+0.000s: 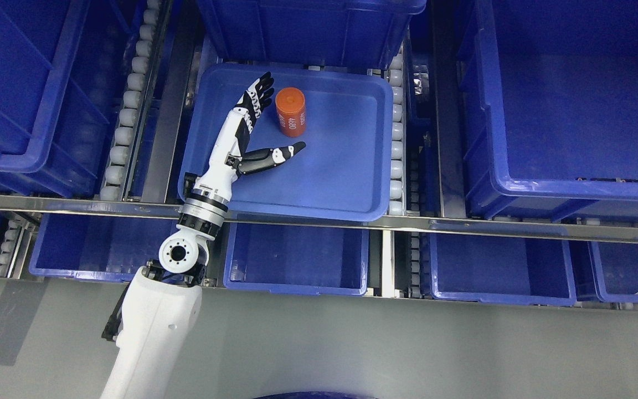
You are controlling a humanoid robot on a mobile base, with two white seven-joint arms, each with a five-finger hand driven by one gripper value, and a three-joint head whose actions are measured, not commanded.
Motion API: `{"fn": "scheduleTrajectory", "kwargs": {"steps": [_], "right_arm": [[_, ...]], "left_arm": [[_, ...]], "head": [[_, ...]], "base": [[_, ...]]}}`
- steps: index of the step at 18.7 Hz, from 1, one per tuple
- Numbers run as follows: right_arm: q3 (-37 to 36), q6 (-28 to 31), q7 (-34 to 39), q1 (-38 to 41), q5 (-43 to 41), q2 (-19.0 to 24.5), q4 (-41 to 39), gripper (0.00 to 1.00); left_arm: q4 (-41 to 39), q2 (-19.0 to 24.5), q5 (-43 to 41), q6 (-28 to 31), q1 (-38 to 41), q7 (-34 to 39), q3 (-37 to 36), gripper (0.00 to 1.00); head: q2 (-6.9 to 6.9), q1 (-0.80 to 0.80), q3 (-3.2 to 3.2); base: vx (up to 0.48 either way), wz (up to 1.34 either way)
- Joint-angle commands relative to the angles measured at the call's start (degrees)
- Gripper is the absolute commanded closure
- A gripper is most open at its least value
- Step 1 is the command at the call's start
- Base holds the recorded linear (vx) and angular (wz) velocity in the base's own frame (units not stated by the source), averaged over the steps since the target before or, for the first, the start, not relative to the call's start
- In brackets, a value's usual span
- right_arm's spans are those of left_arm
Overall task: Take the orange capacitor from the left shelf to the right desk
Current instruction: 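Reach the left hand into the blue bin toward the orange capacitor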
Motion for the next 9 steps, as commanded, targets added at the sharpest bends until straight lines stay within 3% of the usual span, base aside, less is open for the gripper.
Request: {"fn": "scheduleTrajectory", "kwargs": {"steps": [1, 9], "right_arm": [[-0.6, 0.0, 0.0, -0.1, 0.3, -1.0, -1.9, 0.0], [-0.6, 0.0, -0.1, -0.1, 0.3, -1.0, -1.9, 0.0]], "left_arm": [[5.9, 1.0, 0.7, 4.8, -3.8, -0.1, -1.5, 0.02], [5.6, 1.0, 0.9, 4.3, -5.5, -0.5, -3.4, 0.02]], "head": [[0.0, 0.0, 0.0], [0.0, 0.0, 0.0]], "base": [[0.0, 0.0], [-0.001, 0.0]]}}
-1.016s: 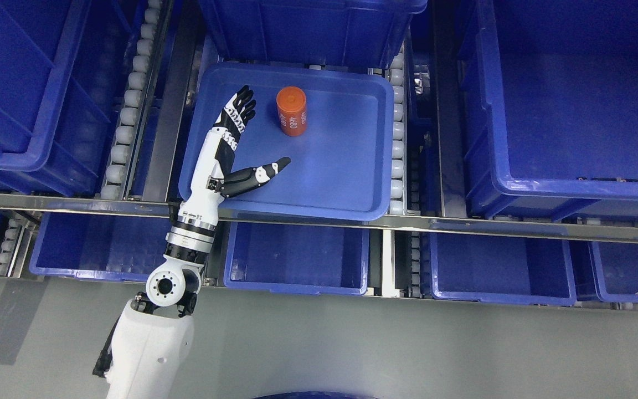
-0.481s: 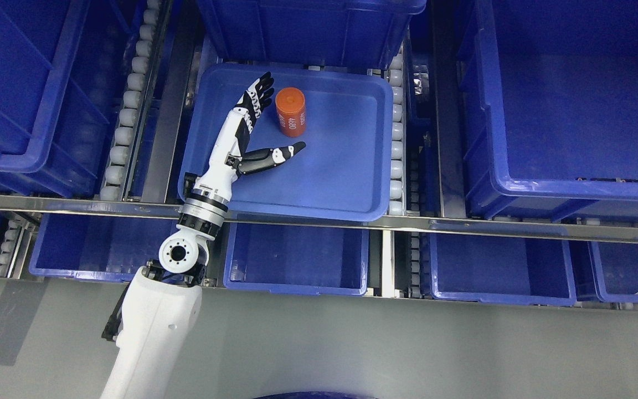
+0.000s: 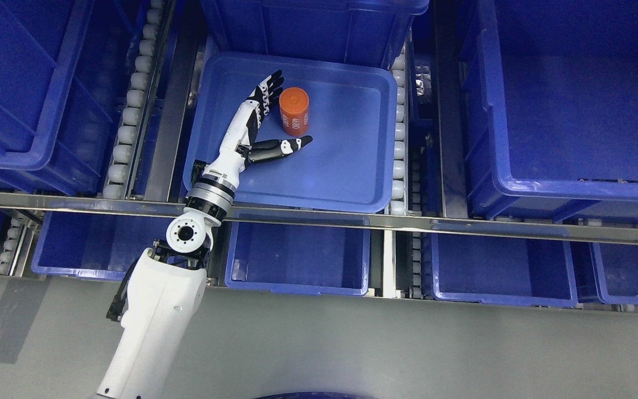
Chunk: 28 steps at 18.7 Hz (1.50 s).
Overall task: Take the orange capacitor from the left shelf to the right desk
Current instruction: 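Reach the left hand into the blue bin toward the orange capacitor, then close the left hand fingers around the orange capacitor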
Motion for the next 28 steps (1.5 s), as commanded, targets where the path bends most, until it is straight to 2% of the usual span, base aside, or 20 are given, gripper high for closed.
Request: {"fn": "scheduleTrajectory", "kwargs": {"steps": [1, 5, 14, 17, 20, 22, 27, 28], "right_arm": [[-0.6, 0.0, 0.0, -0.1, 0.3, -1.0, -1.9, 0.0], [-0.6, 0.0, 0.0, -0.1, 0.3, -1.0, -1.9, 0.0], [-0.6, 0.0, 0.0, -0.1, 0.3, -1.0, -1.9, 0.0], [-0.6, 0.0, 0.0, -0.1, 0.3, -1.0, -1.9, 0.0], [-0.6, 0.0, 0.0, -0.1, 0.3, -1.0, -1.9, 0.0], [-0.6, 0.0, -0.1, -0.1, 0.3, -1.0, -1.9, 0.0], [-0.6, 0.0, 0.0, -0.1, 0.3, -1.0, -1.9, 0.0], [-0.6, 0.0, 0.0, -0.1, 0.3, -1.0, -1.9, 0.0]], "left_arm": [[2.1, 1.0, 1.4, -0.2, -2.0, -0.5, -2.3, 0.02], [-1.3, 1.0, 1.6, -0.3, -2.1, -1.7, -3.6, 0.02], [-1.1, 1.0, 1.4, -0.1, -0.5, -3.5, -3.3, 0.03], [-1.1, 1.0, 1.4, -0.2, 0.1, -3.6, -2.4, 0.08], [-1.1, 1.0, 1.5, -0.5, 0.3, -3.6, -1.7, 0.25], [-0.8, 1.0, 1.7, -1.8, 0.3, -3.6, -1.3, 0.41], [0.0, 1.0, 1.8, -2.4, 0.3, -3.5, -0.8, 0.64], [0.0, 1.0, 2.2, -3.1, 0.3, -3.4, -0.2, 0.73]], "head": [[0.0, 0.0, 0.0], [0.0, 0.0, 0.0], [0.0, 0.0, 0.0], [0.0, 0.0, 0.0], [0.0, 0.0, 0.0], [0.0, 0.0, 0.0], [0.0, 0.0, 0.0], [0.0, 0.0, 0.0]], "base": [[-0.006, 0.03], [-0.005, 0.01], [0.0, 0.0], [0.0, 0.0], [0.0, 0.0], [0.0, 0.0], [0.0, 0.0], [0.0, 0.0]]}}
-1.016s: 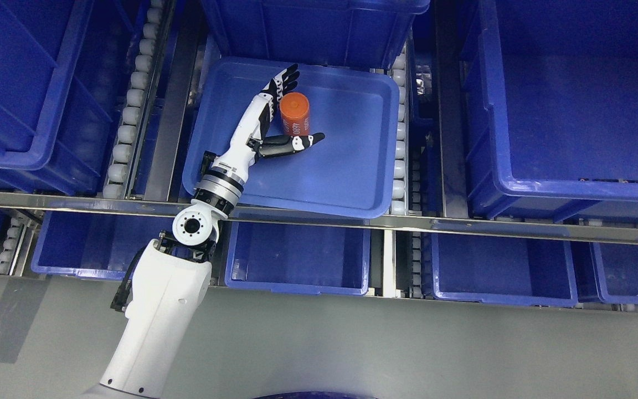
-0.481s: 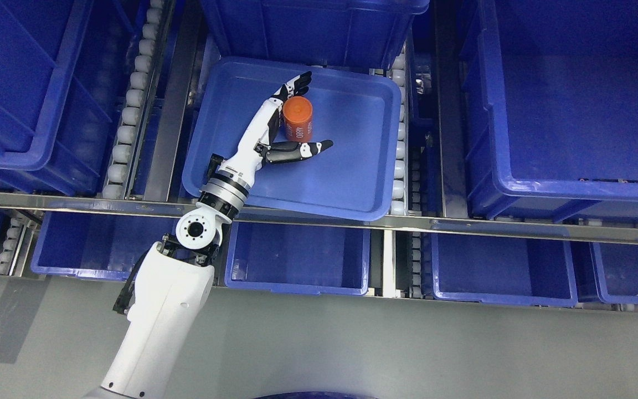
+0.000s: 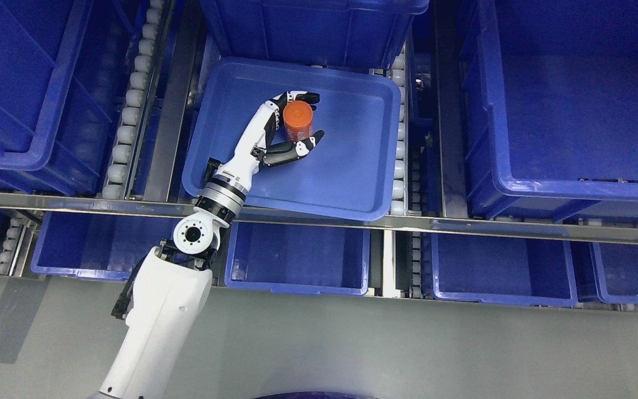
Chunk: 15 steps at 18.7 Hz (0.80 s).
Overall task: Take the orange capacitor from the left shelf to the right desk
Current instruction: 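Close the left hand fingers around the orange capacitor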
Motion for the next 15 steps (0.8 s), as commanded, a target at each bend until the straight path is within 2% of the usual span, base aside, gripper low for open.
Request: {"fn": "scheduleTrajectory", "kwargs": {"steps": [1, 2, 3, 9, 12, 15], "right_arm": [[-0.6, 0.0, 0.0, -0.1, 0.3, -1.0, -1.9, 0.0], [-0.6, 0.0, 0.0, -0.1, 0.3, -1.0, -1.9, 0.0], [-0.6, 0.0, 0.0, -0.1, 0.3, -1.0, -1.9, 0.0], [-0.6, 0.0, 0.0, -0.1, 0.3, -1.0, -1.9, 0.0], [-0.6, 0.0, 0.0, -0.1, 0.3, -1.0, -1.9, 0.0], [-0.6, 0.0, 0.0, -0.1, 0.3, -1.0, -1.9, 0.0]], "left_arm": [[0.6, 1.0, 3.4, -2.4, 0.2, 0.2, 1.9, 0.85], [0.6, 1.0, 5.3, -3.9, 0.2, 0.3, 1.9, 0.98], [0.6, 1.0, 6.3, -4.1, 0.2, 0.5, 2.1, 1.0], [-0.7, 1.0, 8.0, -7.0, -0.1, 0.1, 5.5, 1.0], [-4.7, 1.0, 16.1, -12.3, -0.7, 0.1, 5.2, 0.99], [-6.2, 1.0, 16.7, -18.3, 0.3, 0.0, 5.6, 0.99]], "head": [[0.0, 0.0, 0.0], [0.0, 0.0, 0.0], [0.0, 0.0, 0.0], [0.0, 0.0, 0.0], [0.0, 0.0, 0.0], [0.0, 0.0, 0.0]], "base": [[0.0, 0.0], [0.0, 0.0], [0.0, 0.0], [0.0, 0.0], [0.0, 0.0], [0.0, 0.0]]}}
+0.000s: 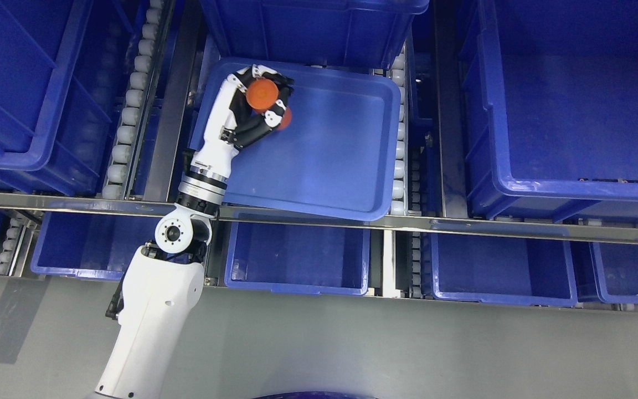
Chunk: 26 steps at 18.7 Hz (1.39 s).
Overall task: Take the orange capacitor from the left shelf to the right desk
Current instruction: 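Lift the capacitor with the left hand up out of the bin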
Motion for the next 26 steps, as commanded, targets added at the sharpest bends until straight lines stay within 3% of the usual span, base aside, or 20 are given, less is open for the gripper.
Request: {"fn": "scheduleTrajectory", "kwargs": {"steps": [1, 3, 26], "right_arm": [[-0.6, 0.0, -0.1, -0.1, 0.3, -1.0, -1.9, 0.0], [-0.6, 0.0, 0.0, -0.1, 0.3, -1.0, -1.9, 0.0], [-0.6, 0.0, 0.0, -0.1, 0.3, -1.0, -1.9, 0.0]], "left_arm": [[-4.5, 1.0, 5.0, -7.3, 0.6, -0.1, 2.2, 0.99], [-4.5, 1.0, 5.0, -9.5, 1.0, -0.1, 2.2, 0.99], [-6.6, 1.0, 5.0, -9.4, 5.3, -0.2, 1.5, 0.98]], "head": [[0.0, 0.0, 0.0], [0.0, 0.0, 0.0], [0.0, 0.0, 0.0]], "base": [[0.0, 0.0], [0.0, 0.0], [-0.079, 0.0]]}}
